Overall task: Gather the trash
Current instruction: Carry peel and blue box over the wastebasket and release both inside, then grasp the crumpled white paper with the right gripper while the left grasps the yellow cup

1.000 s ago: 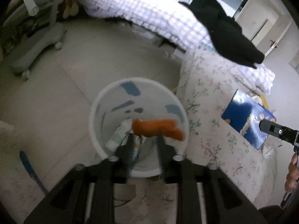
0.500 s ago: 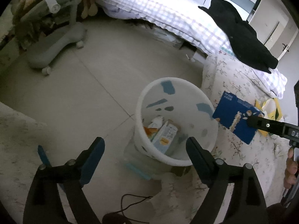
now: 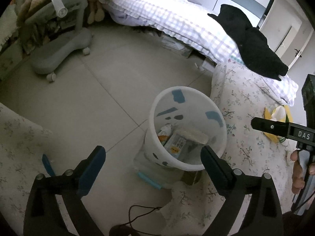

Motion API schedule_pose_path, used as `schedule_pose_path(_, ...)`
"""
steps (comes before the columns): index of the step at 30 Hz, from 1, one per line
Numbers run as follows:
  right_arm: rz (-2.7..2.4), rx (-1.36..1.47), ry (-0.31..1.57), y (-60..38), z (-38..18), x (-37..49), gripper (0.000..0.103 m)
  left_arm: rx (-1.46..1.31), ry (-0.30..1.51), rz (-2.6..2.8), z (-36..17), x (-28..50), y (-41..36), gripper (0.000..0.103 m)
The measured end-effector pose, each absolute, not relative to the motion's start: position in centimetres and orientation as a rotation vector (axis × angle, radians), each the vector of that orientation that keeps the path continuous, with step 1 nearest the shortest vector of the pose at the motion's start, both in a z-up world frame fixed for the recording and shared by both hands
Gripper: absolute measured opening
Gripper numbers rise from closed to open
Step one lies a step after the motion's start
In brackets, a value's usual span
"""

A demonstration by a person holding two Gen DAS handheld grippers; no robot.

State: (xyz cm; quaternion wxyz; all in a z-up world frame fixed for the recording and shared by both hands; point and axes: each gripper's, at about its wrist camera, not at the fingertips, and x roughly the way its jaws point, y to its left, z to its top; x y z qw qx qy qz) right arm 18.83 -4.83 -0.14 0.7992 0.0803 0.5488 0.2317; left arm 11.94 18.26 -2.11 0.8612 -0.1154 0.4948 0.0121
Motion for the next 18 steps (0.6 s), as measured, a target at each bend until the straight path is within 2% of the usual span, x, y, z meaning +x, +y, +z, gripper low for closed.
schedule_pose_path(6,0.434,0.142,1.151,-7.2,1.0,17.8,0.065,-0.244,1.032,0.018,-1.7,11.6,17.8,0.099)
schedule_pose_path(8,0.410,0.133,1.137,-8.3,1.5,17.4,0.067,-0.251,1.034,0.012,-1.5,11.6,17.5,0.103)
schedule_pose_path(18,0.295,0.125,1.088,-14.4,3.2,15.3,0.077,-0.199,1.024,-0.036,-0.3,11.0,14.1,0.103)
